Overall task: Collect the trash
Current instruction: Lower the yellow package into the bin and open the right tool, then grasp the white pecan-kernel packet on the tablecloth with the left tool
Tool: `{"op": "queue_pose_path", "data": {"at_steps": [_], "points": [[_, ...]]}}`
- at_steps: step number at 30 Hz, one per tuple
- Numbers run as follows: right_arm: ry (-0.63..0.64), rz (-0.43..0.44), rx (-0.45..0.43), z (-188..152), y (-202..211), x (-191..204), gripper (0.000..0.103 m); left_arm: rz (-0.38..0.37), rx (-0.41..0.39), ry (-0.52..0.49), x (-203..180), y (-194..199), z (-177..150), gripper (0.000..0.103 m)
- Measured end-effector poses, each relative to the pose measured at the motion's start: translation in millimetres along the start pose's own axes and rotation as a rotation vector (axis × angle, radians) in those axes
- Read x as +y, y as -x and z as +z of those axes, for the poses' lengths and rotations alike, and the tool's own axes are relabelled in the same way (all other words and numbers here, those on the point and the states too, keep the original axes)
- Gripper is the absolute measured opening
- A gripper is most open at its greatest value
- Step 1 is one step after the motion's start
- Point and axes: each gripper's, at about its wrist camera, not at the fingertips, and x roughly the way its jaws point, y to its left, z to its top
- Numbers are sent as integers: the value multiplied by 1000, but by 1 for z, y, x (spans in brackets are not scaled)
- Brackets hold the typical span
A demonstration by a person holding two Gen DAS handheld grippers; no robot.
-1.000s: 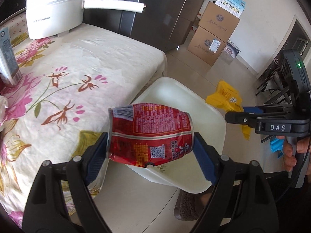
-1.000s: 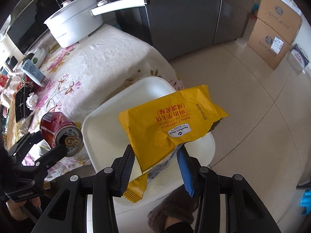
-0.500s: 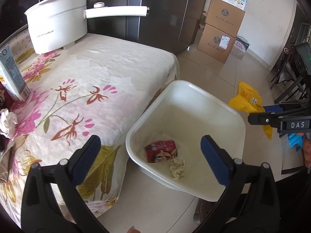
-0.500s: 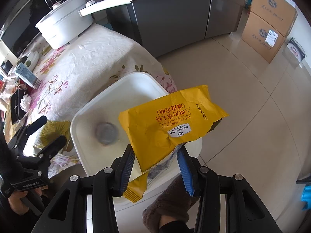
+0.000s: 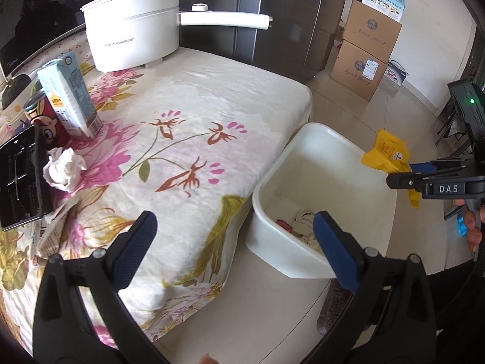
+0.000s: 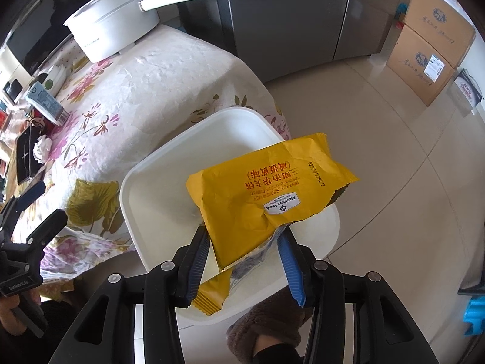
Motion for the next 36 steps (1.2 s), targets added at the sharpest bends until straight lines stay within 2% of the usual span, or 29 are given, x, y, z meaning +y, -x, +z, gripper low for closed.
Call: {"op": "queue_pose_path", "data": {"at_steps": [2,5,6,16,24,30,36], "points": [[-5,4,4,3,-2,5,53,11,2,4,6,6,-3,102],[-3,-1,13,6,-4,15,77,25,3,18,16,14,-6,102],[3,-2,10,7,-4,19,79,30,5,24,20,17,-8,102],[55,32,14,14,-3,62,80,66,33,118,60,40,-22,102],[102,65,6,23,-3,102,81,77,62,233,102,55,-35,102],[131,86,10,26,-3,133,83,79,111,341,138,57,-41,102],[158,104,14,29,-5,156,83,41,139,476,173,48,-37,102]]}}
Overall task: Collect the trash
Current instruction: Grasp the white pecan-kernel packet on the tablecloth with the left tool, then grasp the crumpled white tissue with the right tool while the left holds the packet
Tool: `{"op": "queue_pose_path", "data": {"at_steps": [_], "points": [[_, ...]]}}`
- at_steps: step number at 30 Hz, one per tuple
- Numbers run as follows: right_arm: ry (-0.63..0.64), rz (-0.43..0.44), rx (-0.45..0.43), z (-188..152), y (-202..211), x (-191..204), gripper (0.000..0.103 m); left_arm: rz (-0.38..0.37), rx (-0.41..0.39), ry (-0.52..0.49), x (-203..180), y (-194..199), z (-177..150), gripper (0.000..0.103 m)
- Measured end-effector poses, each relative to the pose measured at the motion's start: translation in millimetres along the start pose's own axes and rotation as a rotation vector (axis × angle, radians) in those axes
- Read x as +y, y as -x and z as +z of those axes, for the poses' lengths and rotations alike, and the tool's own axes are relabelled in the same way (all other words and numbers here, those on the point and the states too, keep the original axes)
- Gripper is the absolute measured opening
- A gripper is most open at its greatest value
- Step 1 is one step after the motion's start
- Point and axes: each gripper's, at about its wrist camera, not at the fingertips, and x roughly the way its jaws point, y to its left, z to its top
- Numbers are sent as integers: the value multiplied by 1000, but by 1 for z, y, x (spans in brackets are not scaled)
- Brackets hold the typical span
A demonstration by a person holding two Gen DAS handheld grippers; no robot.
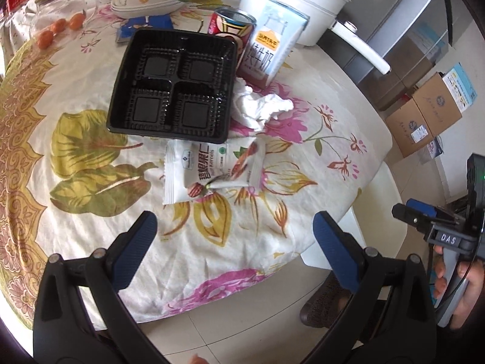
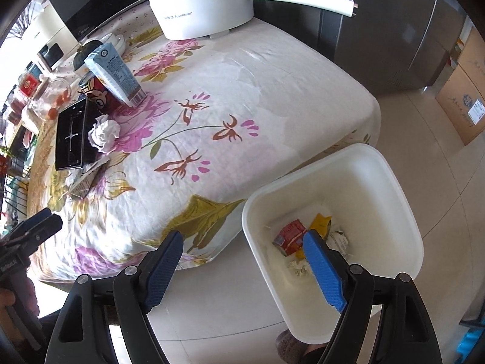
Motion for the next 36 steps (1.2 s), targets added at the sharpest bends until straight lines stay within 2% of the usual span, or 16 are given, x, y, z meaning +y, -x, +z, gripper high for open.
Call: {"op": "queue_pose_path", "data": {"at_steps": [13,17,24,26,30,36], "points": [[-17,2,10,9,-2,-1,83,18,80,80,12,-53,33,102],[-21,3,12,11,-2,-2,83,47,61,73,6,-56,36,100],[-11,4,12,14,-3,5,83,75,56,39,3,-53,34,82],[-9,6,10,15,-3,8,83,65,64,32,4,-52,34,73],[1,13,8,19,-4,17,83,48,81,8,10,-41,26,67],[16,35,-1,30,-7,42,83,19,53,-12,21,-15,21,64]]}}
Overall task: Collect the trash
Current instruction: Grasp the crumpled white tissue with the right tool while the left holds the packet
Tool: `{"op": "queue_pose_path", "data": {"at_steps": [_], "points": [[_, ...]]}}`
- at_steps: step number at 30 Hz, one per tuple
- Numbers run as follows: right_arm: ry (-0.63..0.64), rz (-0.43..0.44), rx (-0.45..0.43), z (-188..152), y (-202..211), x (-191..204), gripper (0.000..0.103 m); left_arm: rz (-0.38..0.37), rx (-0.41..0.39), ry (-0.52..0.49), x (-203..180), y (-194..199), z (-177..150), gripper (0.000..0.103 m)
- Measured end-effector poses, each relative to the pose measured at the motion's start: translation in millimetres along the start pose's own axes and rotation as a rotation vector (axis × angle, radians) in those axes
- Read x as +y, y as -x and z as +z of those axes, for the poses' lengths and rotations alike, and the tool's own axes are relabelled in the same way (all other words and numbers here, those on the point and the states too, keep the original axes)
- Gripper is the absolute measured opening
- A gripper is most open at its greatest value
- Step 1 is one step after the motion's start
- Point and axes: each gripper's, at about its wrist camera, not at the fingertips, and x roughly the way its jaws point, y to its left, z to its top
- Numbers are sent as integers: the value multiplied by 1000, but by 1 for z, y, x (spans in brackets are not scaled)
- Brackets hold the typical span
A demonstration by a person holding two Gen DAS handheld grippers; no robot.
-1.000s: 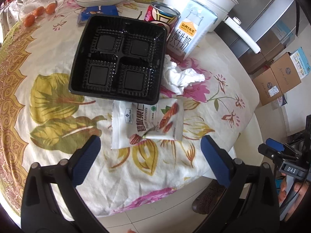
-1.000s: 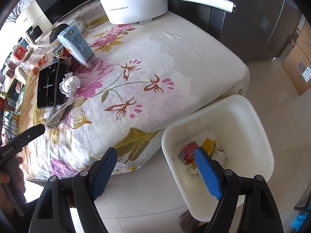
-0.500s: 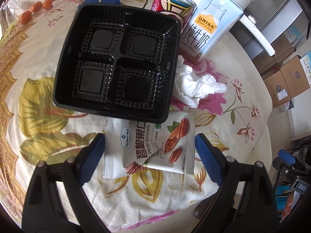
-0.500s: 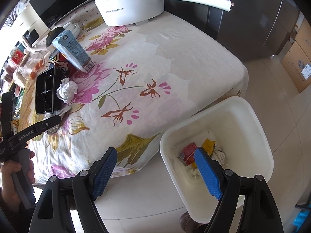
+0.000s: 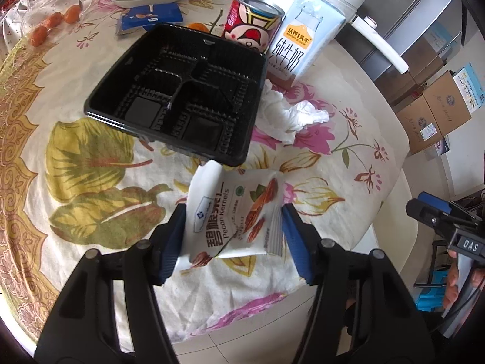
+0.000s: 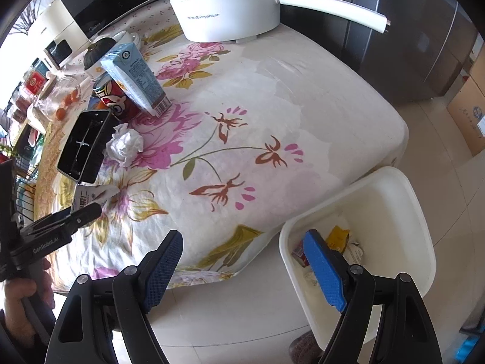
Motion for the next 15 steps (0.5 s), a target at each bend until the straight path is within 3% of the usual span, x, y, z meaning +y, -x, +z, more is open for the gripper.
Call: {"op": "queue_pose_path", "data": {"at_steps": [15], "points": [[51,97,-47,44,-44,86,83,-57,-128,80,40,59,-10,64]]}}
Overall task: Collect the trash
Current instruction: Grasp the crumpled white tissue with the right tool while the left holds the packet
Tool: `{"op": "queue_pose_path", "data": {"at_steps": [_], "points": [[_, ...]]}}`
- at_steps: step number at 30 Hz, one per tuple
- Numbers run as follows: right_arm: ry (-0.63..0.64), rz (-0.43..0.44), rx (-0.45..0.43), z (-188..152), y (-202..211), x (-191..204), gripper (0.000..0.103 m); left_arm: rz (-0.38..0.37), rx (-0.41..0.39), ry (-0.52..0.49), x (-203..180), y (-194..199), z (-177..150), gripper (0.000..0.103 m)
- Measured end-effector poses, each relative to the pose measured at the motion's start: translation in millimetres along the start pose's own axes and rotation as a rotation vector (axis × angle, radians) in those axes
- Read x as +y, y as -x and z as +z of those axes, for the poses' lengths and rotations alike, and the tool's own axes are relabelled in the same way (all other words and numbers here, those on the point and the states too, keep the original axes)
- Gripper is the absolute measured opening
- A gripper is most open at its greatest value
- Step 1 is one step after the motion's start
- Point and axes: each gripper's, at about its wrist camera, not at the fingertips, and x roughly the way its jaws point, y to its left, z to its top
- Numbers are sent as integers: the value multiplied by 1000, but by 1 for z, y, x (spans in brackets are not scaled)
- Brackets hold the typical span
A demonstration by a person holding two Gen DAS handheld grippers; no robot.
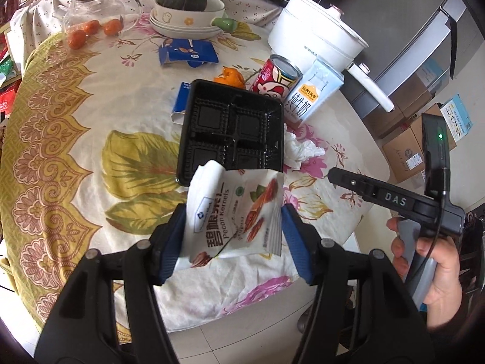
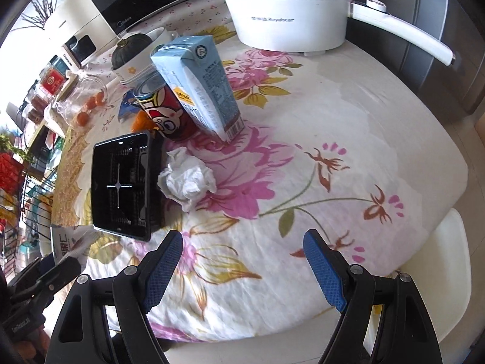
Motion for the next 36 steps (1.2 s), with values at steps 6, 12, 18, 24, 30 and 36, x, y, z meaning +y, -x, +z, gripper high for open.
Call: {"op": "queue_pose_path", "data": {"at_steps": [6,12,18,24,30,36], "points": [[11,20,-22,14,-23,21,74,0,-6,26,11,4,0,64],[15,39,-34,23,-40,33,61,-5,-4,42,17,4,2,64],[24,80,-24,24,-48,33,40,-2,-3,47,19,4,3,64],[85,65,-29,20,-37,37,31,-1,1,28,13,0,2,64],[71,53,-15,14,-15,24,31,-8,10,-11,-1,-4,-4,64],[49,39,11,3,7,5,31,-17,14,-47,-16,-6,-9,64]]}}
